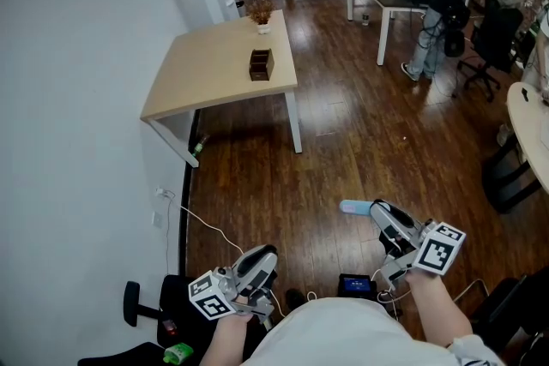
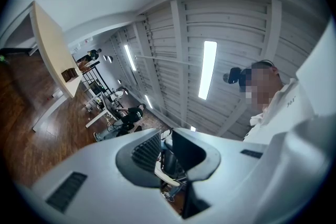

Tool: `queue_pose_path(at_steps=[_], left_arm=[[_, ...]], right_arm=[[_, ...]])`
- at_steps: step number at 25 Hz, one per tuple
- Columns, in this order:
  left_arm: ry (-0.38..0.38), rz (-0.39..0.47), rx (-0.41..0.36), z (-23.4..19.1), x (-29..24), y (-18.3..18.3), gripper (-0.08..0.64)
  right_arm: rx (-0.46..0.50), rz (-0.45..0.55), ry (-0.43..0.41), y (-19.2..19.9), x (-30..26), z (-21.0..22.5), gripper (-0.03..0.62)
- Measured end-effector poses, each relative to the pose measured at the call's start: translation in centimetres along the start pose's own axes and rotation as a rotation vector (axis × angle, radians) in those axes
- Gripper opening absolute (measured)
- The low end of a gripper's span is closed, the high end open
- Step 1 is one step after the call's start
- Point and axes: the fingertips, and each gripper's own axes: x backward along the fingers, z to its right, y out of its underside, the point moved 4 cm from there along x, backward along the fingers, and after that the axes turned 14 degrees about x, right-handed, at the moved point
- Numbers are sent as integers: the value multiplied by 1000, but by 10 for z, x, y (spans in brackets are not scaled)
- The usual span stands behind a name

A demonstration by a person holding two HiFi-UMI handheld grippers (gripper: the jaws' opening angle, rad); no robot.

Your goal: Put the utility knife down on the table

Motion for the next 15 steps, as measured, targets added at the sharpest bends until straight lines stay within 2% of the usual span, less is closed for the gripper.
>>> queue_pose_path(at_steps=[15], left_arm=[[-7,17,-27,-2,11,-14,64]], right_arm=[[0,-23,-10,3,-16,-4,72]])
